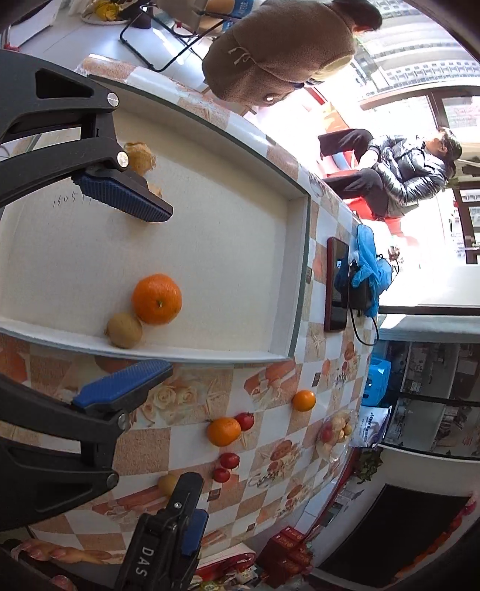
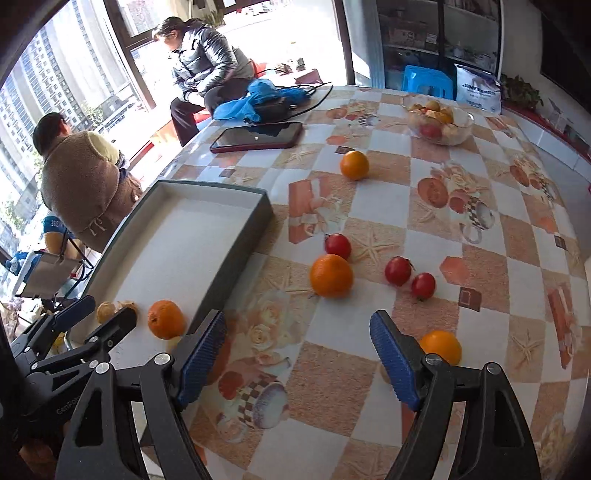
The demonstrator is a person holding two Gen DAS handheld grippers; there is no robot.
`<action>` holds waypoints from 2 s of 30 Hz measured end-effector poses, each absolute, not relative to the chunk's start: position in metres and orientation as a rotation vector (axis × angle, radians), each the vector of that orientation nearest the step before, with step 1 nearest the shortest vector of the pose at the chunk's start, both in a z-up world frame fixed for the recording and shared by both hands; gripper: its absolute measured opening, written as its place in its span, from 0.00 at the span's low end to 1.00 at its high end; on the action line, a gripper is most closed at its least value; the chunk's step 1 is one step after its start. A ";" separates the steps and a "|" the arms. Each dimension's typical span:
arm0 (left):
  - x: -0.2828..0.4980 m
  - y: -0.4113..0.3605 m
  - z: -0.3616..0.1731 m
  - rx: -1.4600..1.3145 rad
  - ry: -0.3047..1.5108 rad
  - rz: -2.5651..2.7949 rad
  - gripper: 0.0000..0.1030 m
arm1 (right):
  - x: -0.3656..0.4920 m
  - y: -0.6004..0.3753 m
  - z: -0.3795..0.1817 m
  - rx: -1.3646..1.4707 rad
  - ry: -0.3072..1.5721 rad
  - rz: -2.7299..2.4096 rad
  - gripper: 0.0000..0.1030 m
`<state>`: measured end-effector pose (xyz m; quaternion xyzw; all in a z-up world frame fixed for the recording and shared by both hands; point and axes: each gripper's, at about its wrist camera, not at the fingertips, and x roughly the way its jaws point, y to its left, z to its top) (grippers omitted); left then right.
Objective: Organize fruits
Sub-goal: 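Move the left gripper to an orange on the table and grasp it, then lift the orange with the left gripper while the right gripper grasps a red tomato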
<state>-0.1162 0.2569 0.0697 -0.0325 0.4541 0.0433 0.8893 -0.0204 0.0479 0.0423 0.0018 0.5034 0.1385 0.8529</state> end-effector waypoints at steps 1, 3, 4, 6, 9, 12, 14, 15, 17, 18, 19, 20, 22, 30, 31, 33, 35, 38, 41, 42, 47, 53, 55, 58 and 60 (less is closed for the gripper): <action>-0.115 0.242 0.071 -0.046 0.938 0.050 0.78 | -0.023 0.031 0.037 0.012 1.059 0.250 0.79; -0.114 0.214 0.072 -0.005 0.934 -0.030 0.78 | -0.029 -0.005 0.027 0.024 1.059 0.171 0.79; -0.113 0.201 0.071 0.016 0.935 -0.067 0.79 | -0.032 -0.022 0.021 0.026 1.060 0.128 0.79; -0.108 0.176 0.067 0.055 0.948 -0.111 0.79 | -0.035 -0.054 0.009 0.025 1.069 0.048 0.79; -0.092 0.152 0.053 0.078 0.992 -0.099 0.79 | -0.040 -0.089 -0.007 0.020 1.071 -0.043 0.94; -0.073 0.147 0.043 0.024 1.041 -0.084 0.79 | -0.050 -0.103 -0.013 -0.001 1.030 -0.069 1.00; -0.060 0.149 0.038 -0.031 1.063 -0.062 0.79 | -0.055 -0.103 -0.014 -0.009 0.986 -0.060 1.00; -0.053 0.149 0.037 -0.054 1.069 -0.051 0.79 | -0.057 -0.104 -0.014 -0.005 0.978 -0.058 1.00; -0.040 0.149 0.034 -0.078 1.072 -0.024 0.79 | -0.055 -0.105 -0.014 -0.005 0.979 -0.056 1.00; -0.034 0.149 0.033 -0.078 1.069 -0.007 0.79 | -0.055 -0.104 -0.014 -0.005 0.979 -0.054 1.00; -0.027 0.148 0.032 -0.076 1.065 0.007 0.79 | -0.055 -0.103 -0.014 -0.006 0.978 -0.053 1.00; -0.021 0.147 0.029 -0.076 1.064 0.018 0.79 | -0.055 -0.103 -0.014 -0.006 0.978 -0.052 1.00; -0.009 0.147 0.021 -0.083 1.088 0.042 0.79 | -0.057 -0.102 -0.013 -0.006 0.977 -0.051 1.00; 0.002 0.138 0.010 -0.030 1.064 0.080 0.56 | -0.057 -0.102 -0.013 -0.006 0.976 -0.048 1.00; 0.002 0.137 0.010 -0.024 1.058 0.079 0.48 | -0.057 -0.101 -0.013 -0.006 0.976 -0.047 1.00; 0.000 0.136 0.011 -0.022 1.055 0.075 0.38 | -0.057 -0.101 -0.013 -0.006 0.976 -0.047 1.00; 0.000 0.135 0.011 -0.019 1.053 0.083 0.38 | -0.057 -0.101 -0.013 -0.006 0.976 -0.047 1.00; 0.000 0.136 0.011 -0.030 1.053 0.087 0.38 | -0.057 -0.101 -0.014 -0.006 0.976 -0.047 1.00; -0.002 0.136 0.011 -0.024 1.053 0.086 0.38 | -0.057 -0.101 -0.014 -0.006 0.976 -0.047 1.00; -0.004 0.136 0.011 -0.021 1.054 0.086 0.38 | -0.057 -0.101 -0.014 -0.006 0.975 -0.047 1.00; -0.014 0.136 0.011 -0.006 1.051 0.075 0.38 | -0.057 -0.101 -0.014 -0.006 0.975 -0.047 1.00; -0.028 0.136 0.011 0.012 1.043 0.066 0.38 | -0.057 -0.101 -0.014 -0.006 0.975 -0.047 1.00; -0.035 0.137 0.011 0.009 1.040 0.057 0.38 | -0.057 -0.101 -0.014 -0.006 0.975 -0.047 1.00; -0.051 0.140 0.011 0.013 1.032 0.046 0.38 | -0.057 -0.101 -0.014 -0.006 0.975 -0.047 1.00; -0.063 0.142 0.011 0.019 1.026 0.041 0.38 | -0.057 -0.101 -0.014 -0.006 0.975 -0.047 1.00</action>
